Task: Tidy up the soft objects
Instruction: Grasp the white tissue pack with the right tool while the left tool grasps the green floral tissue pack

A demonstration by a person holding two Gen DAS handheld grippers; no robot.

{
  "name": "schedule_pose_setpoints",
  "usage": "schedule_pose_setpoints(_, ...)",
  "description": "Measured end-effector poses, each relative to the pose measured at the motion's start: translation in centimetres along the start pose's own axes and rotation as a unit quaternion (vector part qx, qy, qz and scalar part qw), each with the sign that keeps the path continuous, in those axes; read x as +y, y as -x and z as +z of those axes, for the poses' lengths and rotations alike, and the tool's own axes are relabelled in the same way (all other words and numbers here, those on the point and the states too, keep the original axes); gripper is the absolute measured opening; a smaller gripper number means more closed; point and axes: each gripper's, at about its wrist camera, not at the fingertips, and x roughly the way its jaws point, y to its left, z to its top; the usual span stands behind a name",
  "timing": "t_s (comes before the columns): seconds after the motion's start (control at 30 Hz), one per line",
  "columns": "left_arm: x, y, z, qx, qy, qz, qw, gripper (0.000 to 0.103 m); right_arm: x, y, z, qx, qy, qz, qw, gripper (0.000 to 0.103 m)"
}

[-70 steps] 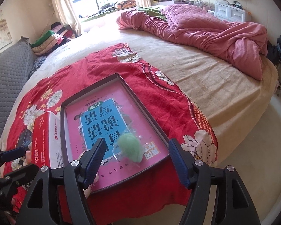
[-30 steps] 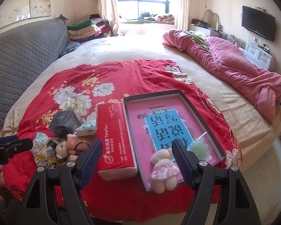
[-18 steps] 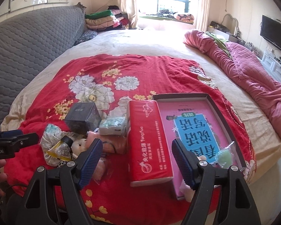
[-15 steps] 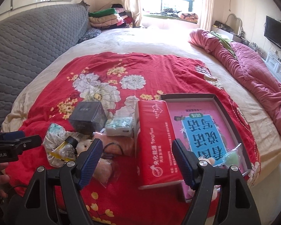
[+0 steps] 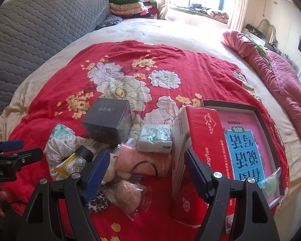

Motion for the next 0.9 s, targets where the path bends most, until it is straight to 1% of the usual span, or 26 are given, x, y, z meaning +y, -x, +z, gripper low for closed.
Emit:
schedule_pose_setpoints(0.17, 0.8, -1.1, 0.2, 0.005, 0.008, -0.002, 1.0000, 0.092, 0.3, -2.6, 0.8, 0.016, -0.001, -0.007, 1.000, 0.077)
schedule_pose_setpoints(0.37, 2.0, -2.2, 0.6, 0.011, 0.019, -0.003, 0.9998, 0.092, 0.8, -5.7, 1.4, 0.048, 0.007, -0.047, 0.998, 0.077)
schedule_pose_setpoints(0.57, 2.6, -3.3, 0.8, 0.019, 0.027, -0.010, 0.9994, 0.092, 0.9, -8.0, 1.2, 0.069, 0.011, -0.059, 0.996, 0.078)
schedule_pose_setpoints(0.67, 2.9, -3.6, 0.8, 0.021, 0.032, -0.015, 0.9991, 0.092, 0.6, -8.6, 1.2, 0.069, 0.002, -0.060, 0.996, 0.077)
schedule_pose_setpoints(0.83, 3.7, -4.5, 1.0, 0.026, 0.042, -0.010, 0.9987, 0.092, 1.1, -9.3, 1.6, 0.064, 0.015, -0.074, 0.995, 0.075)
schedule_pose_setpoints(0.9, 4.4, -4.9, 1.3, 0.028, 0.055, -0.012, 0.9980, 0.092, 1.3, -9.6, 1.7, 0.066, 0.024, -0.086, 0.994, 0.071)
